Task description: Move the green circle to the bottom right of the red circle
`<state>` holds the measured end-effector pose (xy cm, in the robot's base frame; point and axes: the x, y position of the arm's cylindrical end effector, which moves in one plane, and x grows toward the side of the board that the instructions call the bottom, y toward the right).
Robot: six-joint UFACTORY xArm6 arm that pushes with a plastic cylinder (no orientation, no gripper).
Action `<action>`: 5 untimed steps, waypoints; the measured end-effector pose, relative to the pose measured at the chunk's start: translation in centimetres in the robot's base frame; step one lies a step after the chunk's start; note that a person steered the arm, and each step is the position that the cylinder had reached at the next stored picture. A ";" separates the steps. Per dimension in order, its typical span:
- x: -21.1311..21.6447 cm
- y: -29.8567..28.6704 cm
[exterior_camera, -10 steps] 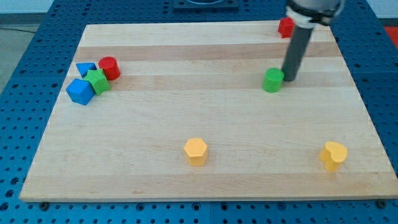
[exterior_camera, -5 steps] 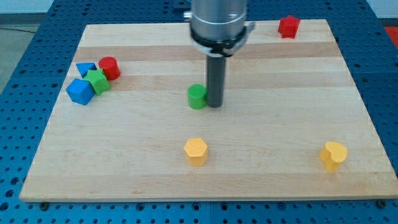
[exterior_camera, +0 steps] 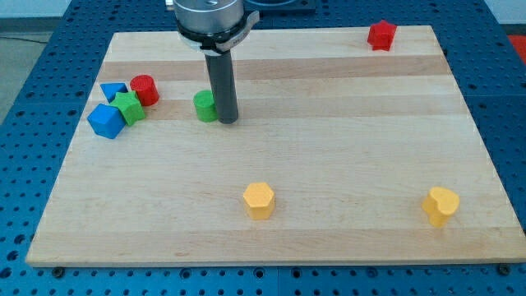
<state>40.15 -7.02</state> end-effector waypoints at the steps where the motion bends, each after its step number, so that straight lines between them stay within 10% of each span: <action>1: -1.2 -0.4; 5: -1.6 -5.2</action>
<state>38.51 -12.21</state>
